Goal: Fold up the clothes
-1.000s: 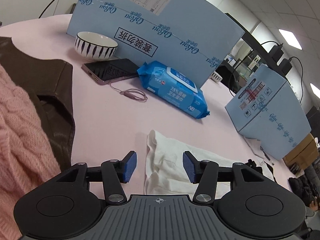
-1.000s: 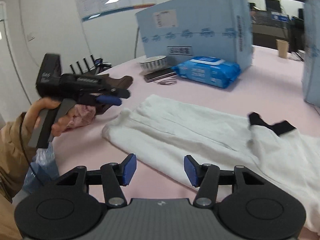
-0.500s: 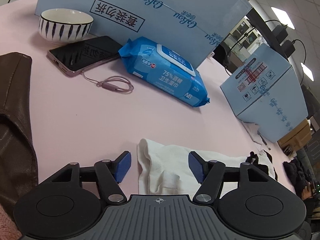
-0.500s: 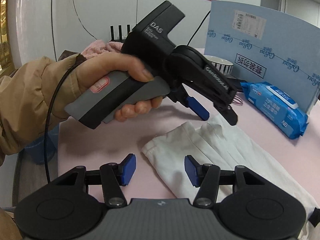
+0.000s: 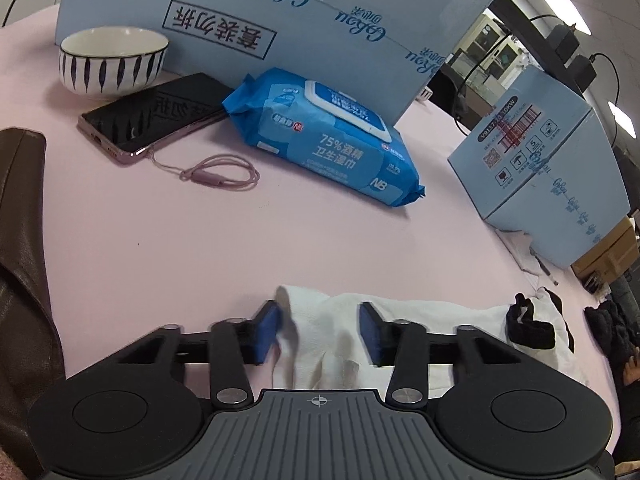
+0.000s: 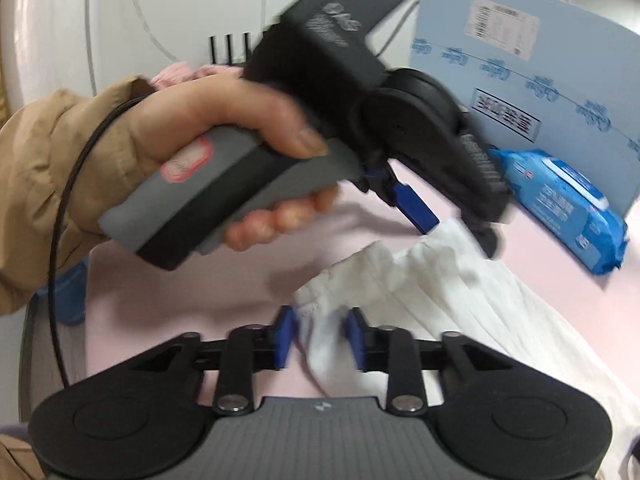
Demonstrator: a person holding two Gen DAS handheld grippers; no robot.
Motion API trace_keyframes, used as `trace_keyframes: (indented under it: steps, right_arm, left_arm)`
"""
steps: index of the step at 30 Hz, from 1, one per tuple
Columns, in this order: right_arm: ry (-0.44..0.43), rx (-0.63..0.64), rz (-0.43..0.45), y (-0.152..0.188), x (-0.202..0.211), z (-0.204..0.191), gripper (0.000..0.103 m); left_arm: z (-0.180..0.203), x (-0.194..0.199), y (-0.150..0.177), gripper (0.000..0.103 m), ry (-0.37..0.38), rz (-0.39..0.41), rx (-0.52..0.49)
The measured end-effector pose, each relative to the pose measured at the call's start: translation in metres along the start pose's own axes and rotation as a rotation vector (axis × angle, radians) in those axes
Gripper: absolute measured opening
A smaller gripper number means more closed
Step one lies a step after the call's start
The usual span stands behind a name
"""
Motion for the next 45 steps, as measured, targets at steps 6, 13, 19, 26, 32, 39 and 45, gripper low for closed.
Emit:
trace_keyframes:
  steps: [6, 13, 19, 26, 32, 39, 45]
  right_arm:
    - [-0.081, -0.163, 0.029, 0.0, 0.004, 0.019, 0.011]
    - [-0.152, -0.284, 0.104, -0.009, 0.023, 0.031, 0.011]
    - [-0.196, -0.369, 0.189, -0.008, 0.06, 0.035, 0.011]
    - [-0.193, -0.456, 0.325, -0.007, 0.125, 0.065, 0.011]
    - [-0.124, -0.527, 0.44, 0.015, 0.18, 0.098, 0.011]
    - [-0.033, -0.68, 0.586, 0.072, 0.249, 0.149, 0.011]
    - [0.041, -0.841, 0.673, 0.134, 0.281, 0.186, 0.011]
  left_arm:
    - [0.004, 0.004, 0.001, 0.008, 0.042, 0.044, 0.017]
    - [0.0, 0.008, -0.002, 0.008, 0.098, 0.066, 0.101]
    - [0.016, 0.028, -0.012, 0.008, 0.139, 0.112, 0.096]
    - [0.069, 0.05, -0.033, 0.008, 0.193, 0.161, 0.02]
    - [0.141, 0.047, -0.046, 0.008, 0.246, 0.16, -0.079]
    - [0.246, 0.019, -0.043, 0.008, 0.324, 0.115, -0.203]
    - [0.324, -0.026, -0.023, 0.009, 0.358, 0.037, -0.279]
Point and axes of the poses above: each gripper's, at about its wrist camera, not at the fingertips, and x roughly against the way its jaws point, z to its right, y to its underside, the point moved 10 cm from there along -x, roughly the way its jaws point, and after that the axes turned 3 degrees about -y, right-handed, at the moved point
